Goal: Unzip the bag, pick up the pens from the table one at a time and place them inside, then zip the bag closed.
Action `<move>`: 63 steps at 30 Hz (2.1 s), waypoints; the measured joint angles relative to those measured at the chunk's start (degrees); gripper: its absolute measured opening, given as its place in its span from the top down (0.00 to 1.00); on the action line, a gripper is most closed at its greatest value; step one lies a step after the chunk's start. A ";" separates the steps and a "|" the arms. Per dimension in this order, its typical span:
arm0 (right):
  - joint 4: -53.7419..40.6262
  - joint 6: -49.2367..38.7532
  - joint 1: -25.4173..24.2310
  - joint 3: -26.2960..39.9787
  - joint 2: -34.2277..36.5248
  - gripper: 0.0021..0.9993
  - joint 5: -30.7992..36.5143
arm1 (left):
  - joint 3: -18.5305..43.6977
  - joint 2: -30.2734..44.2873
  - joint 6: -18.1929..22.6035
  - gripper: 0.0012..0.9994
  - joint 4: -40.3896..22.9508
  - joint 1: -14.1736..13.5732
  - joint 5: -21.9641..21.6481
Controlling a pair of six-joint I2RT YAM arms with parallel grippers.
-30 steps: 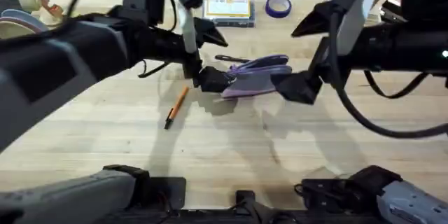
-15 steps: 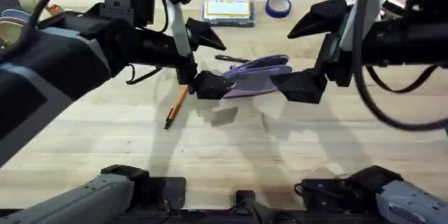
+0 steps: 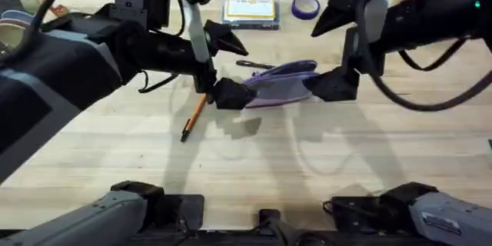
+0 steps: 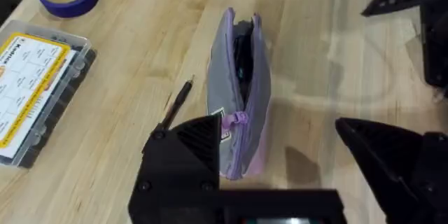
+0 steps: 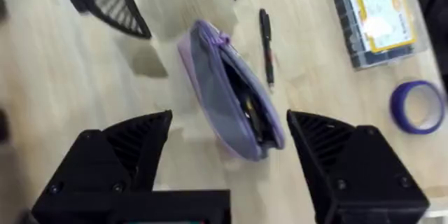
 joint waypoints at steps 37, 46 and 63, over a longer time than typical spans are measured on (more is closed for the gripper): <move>2.22 -16.95 0.00 0.02 9.39 0.97 1.87 | 0.00 -0.01 0.00 0.01 -1.33 0.00 0.00; 5.86 -16.96 0.00 0.02 14.79 0.97 0.74 | 0.00 -0.01 0.00 0.01 -1.33 0.00 0.00; 9.47 -16.96 0.00 0.13 23.63 0.97 -0.11 | 0.00 -0.01 0.00 0.01 -1.33 0.00 0.00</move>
